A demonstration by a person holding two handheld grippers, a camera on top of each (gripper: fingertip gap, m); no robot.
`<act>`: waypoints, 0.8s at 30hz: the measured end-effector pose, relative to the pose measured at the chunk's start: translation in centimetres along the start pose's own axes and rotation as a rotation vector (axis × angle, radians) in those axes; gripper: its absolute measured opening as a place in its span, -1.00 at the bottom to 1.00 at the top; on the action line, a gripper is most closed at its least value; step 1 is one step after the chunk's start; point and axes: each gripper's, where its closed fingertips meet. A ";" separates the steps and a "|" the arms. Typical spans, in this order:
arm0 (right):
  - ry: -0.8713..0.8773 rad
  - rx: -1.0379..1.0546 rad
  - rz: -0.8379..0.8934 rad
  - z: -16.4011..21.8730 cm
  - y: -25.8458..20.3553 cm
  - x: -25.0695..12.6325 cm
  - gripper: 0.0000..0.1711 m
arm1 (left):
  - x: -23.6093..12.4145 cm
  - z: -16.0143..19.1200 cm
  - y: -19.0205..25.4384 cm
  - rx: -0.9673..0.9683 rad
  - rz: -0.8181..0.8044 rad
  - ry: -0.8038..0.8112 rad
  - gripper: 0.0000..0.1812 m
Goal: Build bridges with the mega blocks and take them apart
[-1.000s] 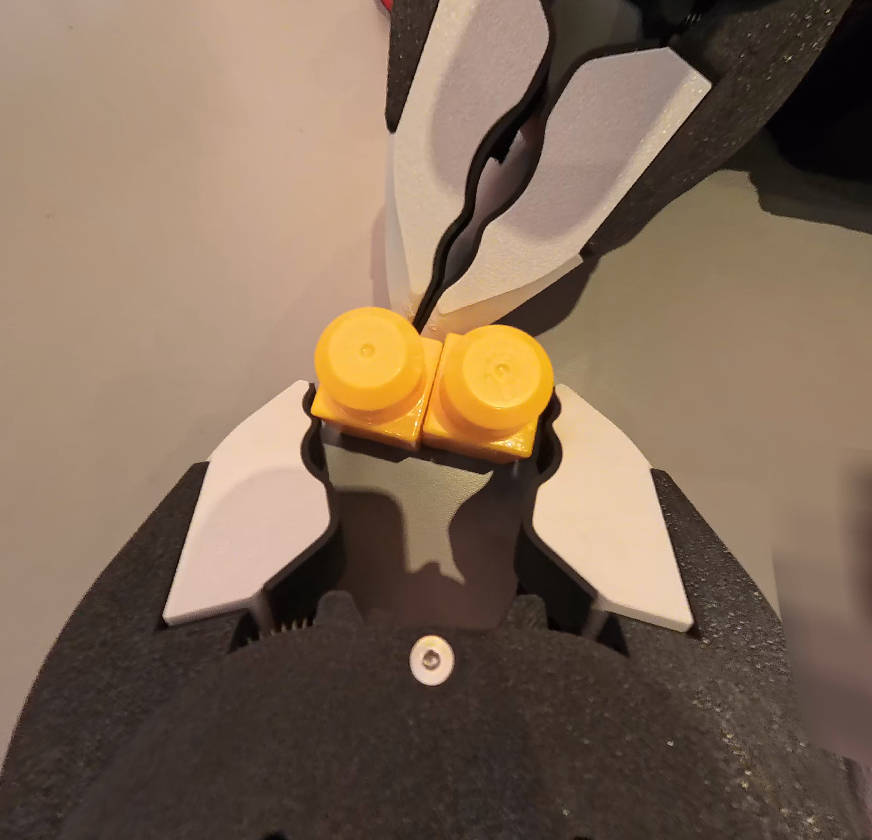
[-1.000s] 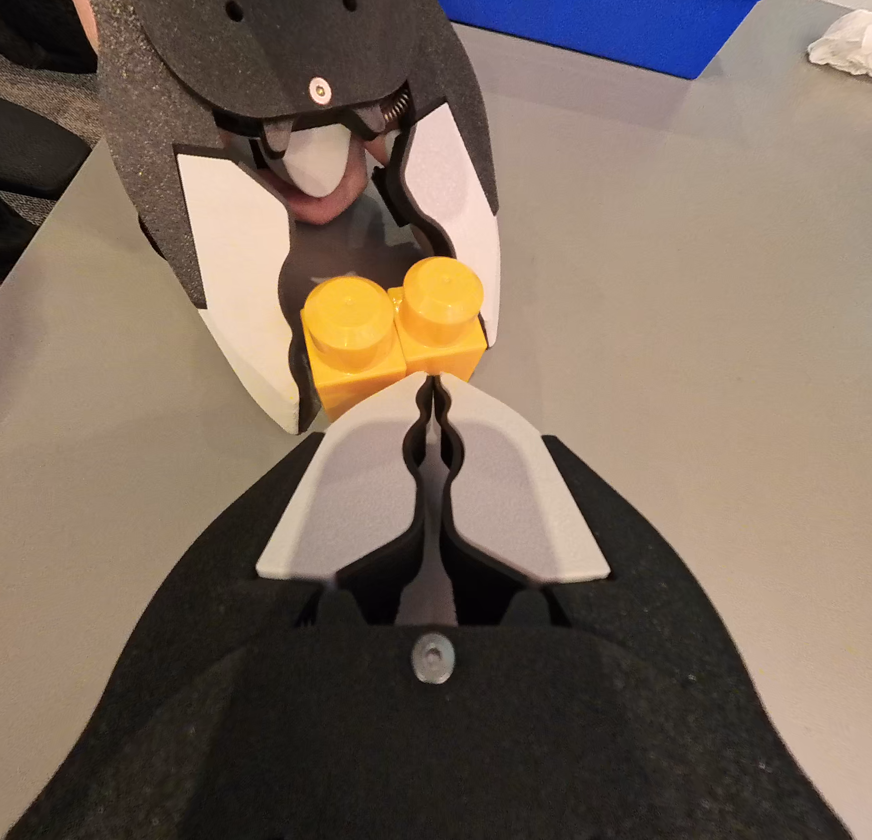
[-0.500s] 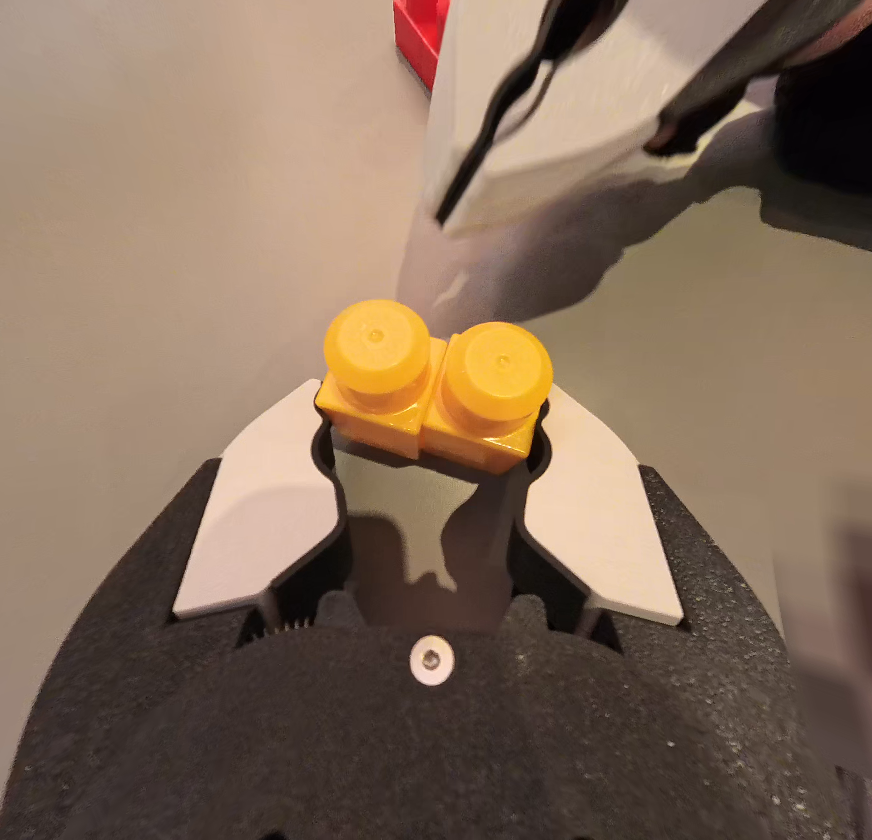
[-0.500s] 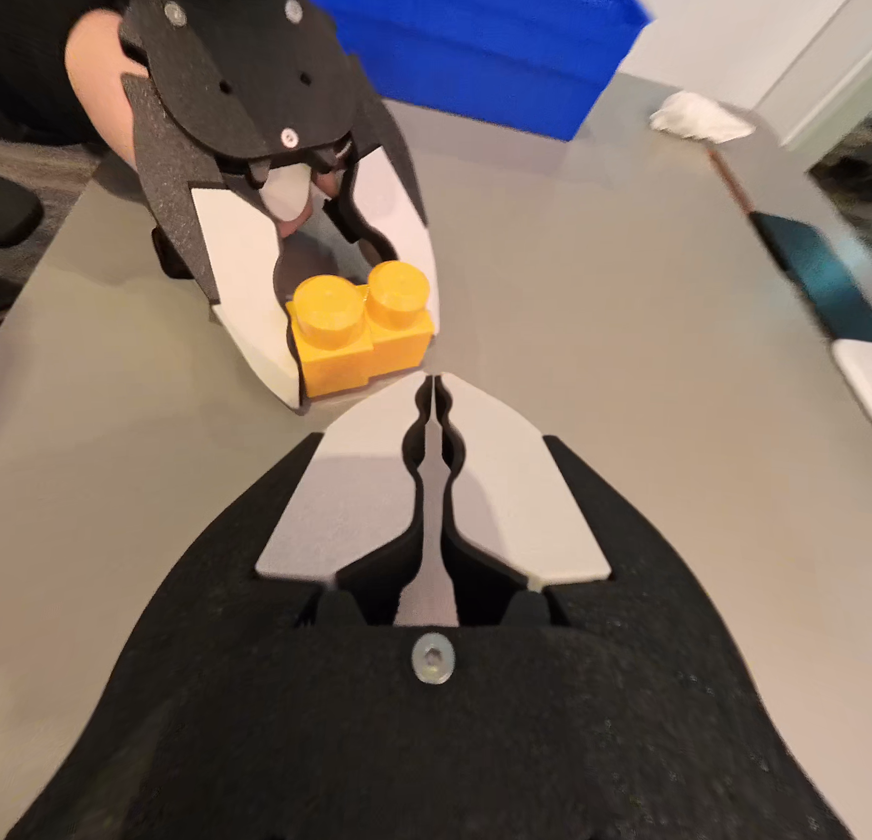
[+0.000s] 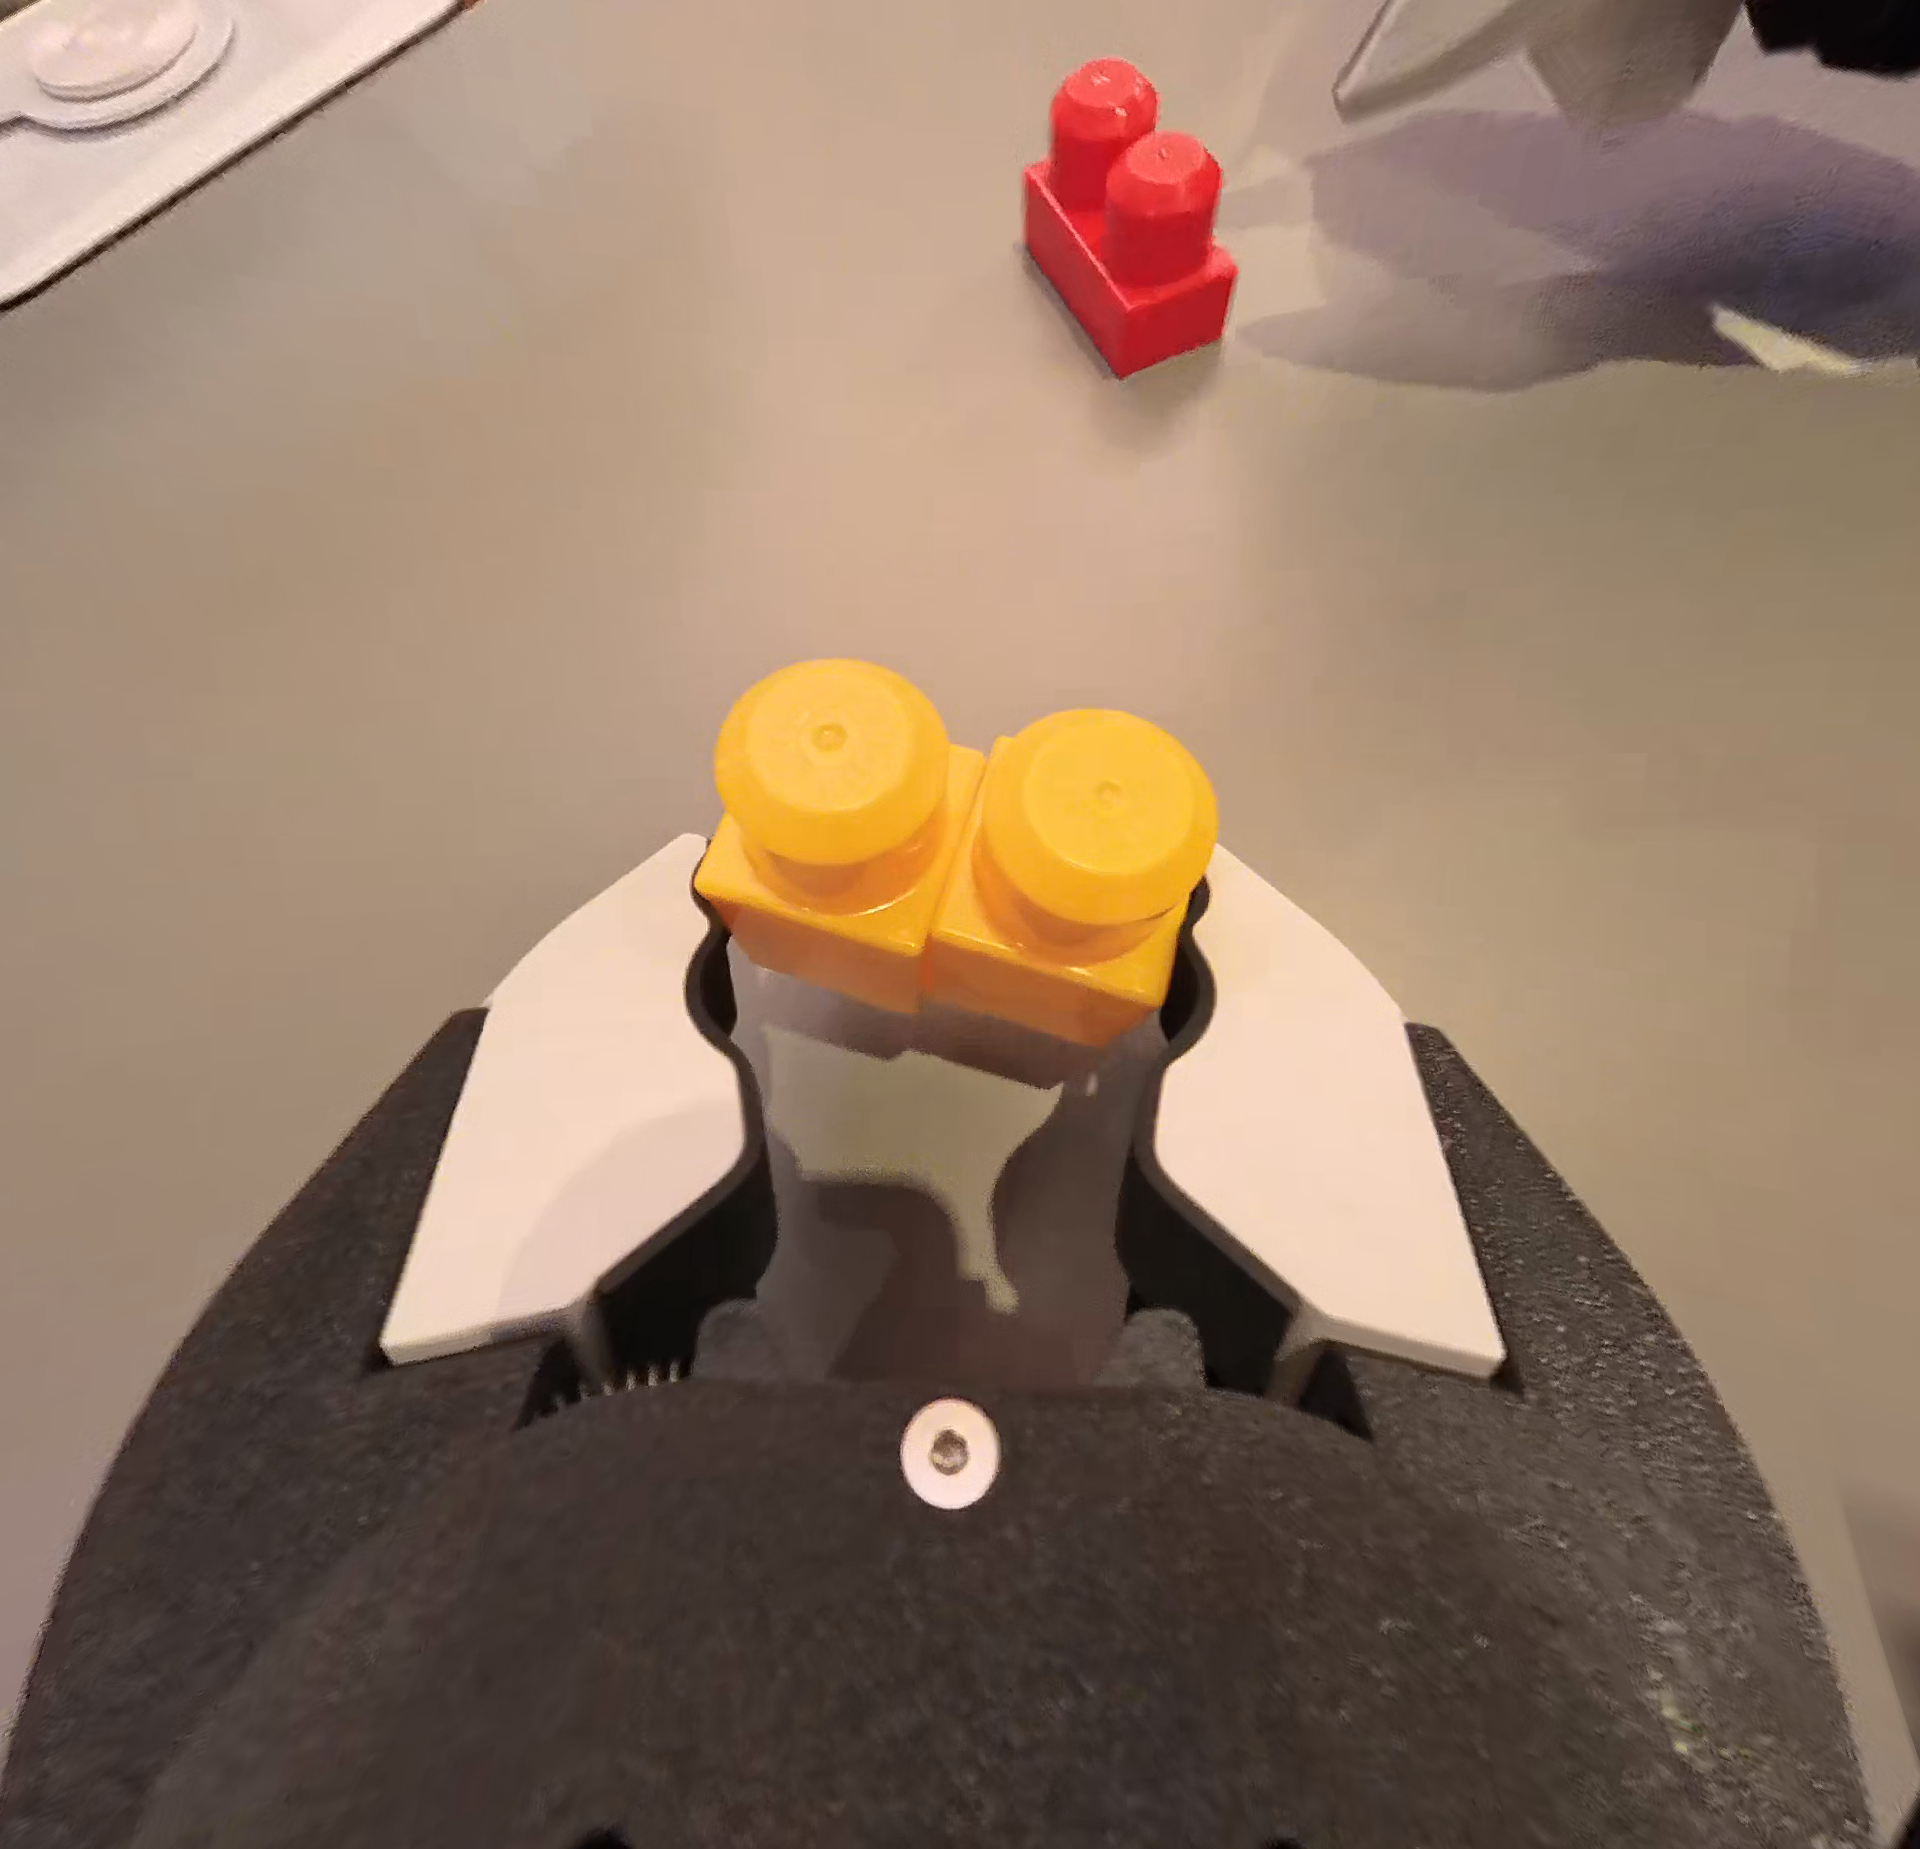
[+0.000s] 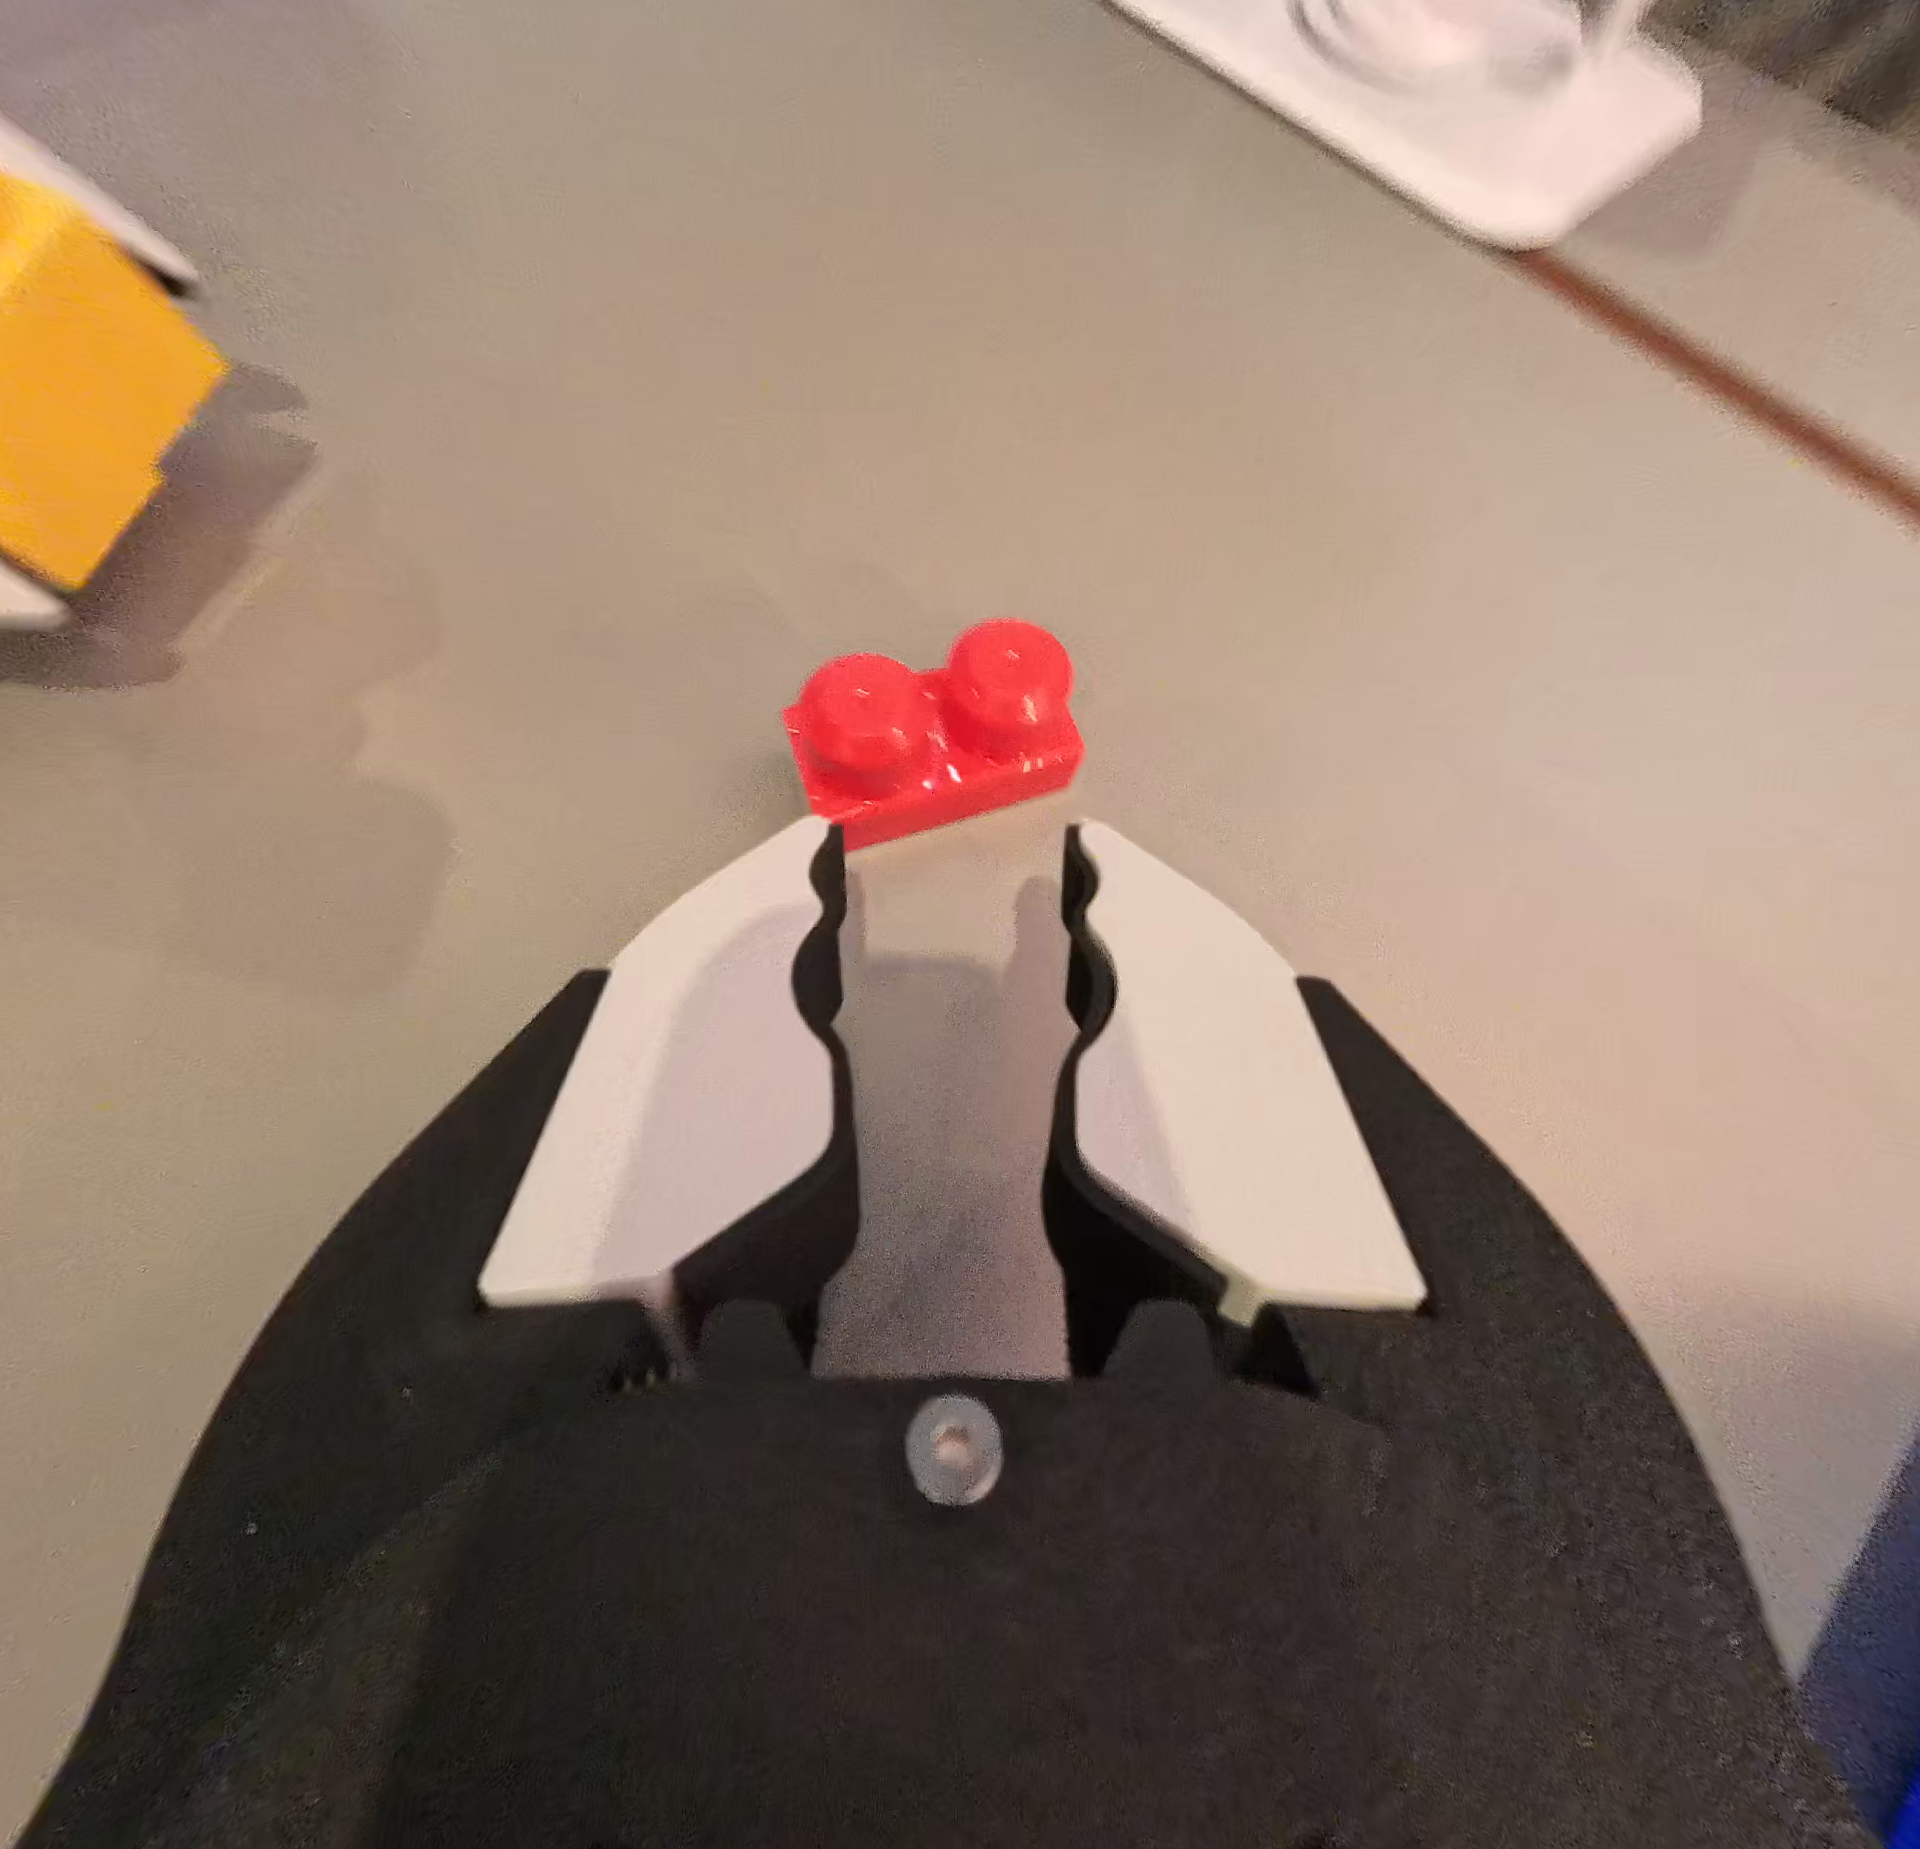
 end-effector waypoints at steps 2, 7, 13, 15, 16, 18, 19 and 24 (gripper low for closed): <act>-0.023 0.166 0.041 0.4 0.5 0.8 -0.52 | 0.4 -0.5 -1.0 -0.039 -0.054 0.007 -0.10; 0.056 0.369 0.219 -1.2 0.4 2.9 -0.33 | 1.0 -2.1 -2.9 -0.145 -0.177 0.046 -0.10; -0.015 0.421 0.426 -0.2 1.0 4.6 -0.27 | 1.7 -3.1 -2.4 -0.162 -0.171 0.067 -0.10; -0.072 0.411 0.427 0.7 1.0 5.3 -0.43 | 1.8 -3.3 -1.8 -0.157 -0.145 0.072 -0.10; -0.066 0.407 0.421 0.7 0.9 5.2 -0.53 | 1.8 -3.3 -1.6 -0.152 -0.135 0.072 -0.10; -0.091 0.348 0.451 0.9 1.2 4.1 -0.57 | 1.6 -3.4 -1.2 -0.143 -0.113 0.074 -0.10; -0.113 0.325 0.471 1.3 1.5 3.4 -0.57 | 1.4 -3.3 -1.2 -0.142 -0.108 0.074 -0.10; -0.070 0.391 0.418 1.3 1.9 3.0 -0.50 | 1.1 -3.3 -1.2 -0.153 -0.088 0.084 -0.10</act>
Point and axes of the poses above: each gripper's, where its closed fingertips meet, x out along the fingers, z out of its underside, y = z × x across the jaws, and after that the axes turned 8 degrees about -z, right-handed
